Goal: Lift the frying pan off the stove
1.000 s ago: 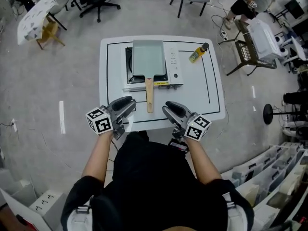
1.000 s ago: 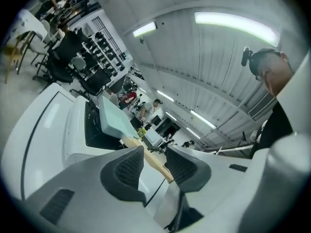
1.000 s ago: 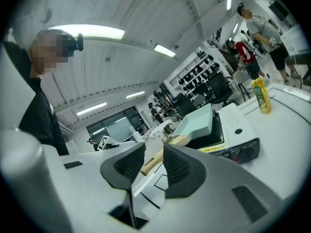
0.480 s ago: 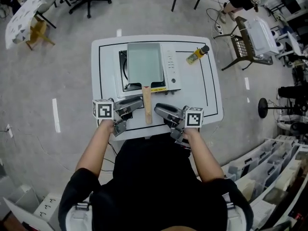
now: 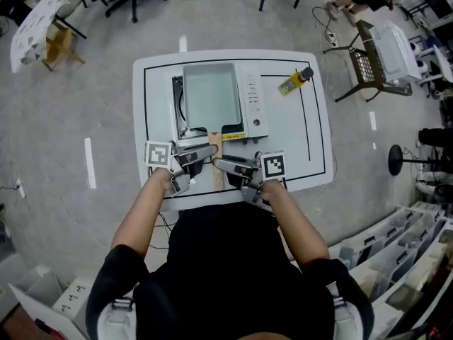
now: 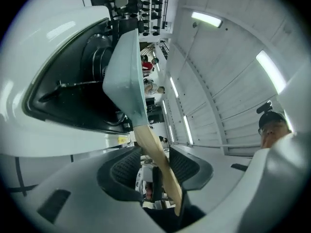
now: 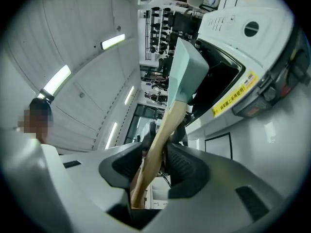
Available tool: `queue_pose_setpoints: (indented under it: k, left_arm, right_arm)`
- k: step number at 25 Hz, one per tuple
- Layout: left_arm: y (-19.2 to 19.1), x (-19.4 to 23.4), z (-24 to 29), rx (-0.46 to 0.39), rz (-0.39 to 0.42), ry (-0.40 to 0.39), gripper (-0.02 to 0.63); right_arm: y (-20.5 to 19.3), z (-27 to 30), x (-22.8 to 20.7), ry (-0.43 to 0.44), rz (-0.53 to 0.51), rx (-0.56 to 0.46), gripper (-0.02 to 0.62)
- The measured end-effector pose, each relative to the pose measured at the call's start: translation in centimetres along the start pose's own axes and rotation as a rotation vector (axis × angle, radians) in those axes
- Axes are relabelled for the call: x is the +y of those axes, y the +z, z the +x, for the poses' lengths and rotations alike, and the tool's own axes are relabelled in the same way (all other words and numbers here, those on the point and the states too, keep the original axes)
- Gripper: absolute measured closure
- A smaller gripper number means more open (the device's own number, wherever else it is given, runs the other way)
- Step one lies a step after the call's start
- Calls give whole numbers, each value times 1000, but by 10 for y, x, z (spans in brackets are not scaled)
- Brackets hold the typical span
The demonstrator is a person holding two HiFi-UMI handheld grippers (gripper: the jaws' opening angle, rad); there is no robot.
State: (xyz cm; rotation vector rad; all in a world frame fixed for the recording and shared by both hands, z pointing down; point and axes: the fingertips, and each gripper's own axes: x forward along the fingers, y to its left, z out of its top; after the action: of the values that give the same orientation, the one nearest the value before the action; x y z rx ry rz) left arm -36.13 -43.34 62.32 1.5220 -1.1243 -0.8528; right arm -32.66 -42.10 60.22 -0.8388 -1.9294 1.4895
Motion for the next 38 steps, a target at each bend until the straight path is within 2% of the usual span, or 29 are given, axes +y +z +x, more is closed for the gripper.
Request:
queue_pose_setpoints:
  k: [4,8,11,17,23,28,38]
  left_arm:
    - [-3,5,6,-6,-87,-12,420]
    - [-5,3,12,4,-159,-51,420]
    - [-7,0,14,7,-170,-87,420]
    - [-6,-2,22,7,-206,-96,419]
    - [-7,-8,22,-9,-250,-115,440]
    - [-11,-16,18,-6,-239,-105,445]
    - [-18,-64,2,-6,-131,-128,447]
  right_arm:
    - [1,4,-5,7,16,63,439]
    - [2,8,-5,41,53,81,456]
    - [-1,12,-2,56,71,82,460]
    - [-1,7,-6,10,56,81,463]
    - [0,8,-5,13,19,50,459]
    - [-3,8,4,19,-19,42,453]
    - [-19,11,53,63,-114,-8,449]
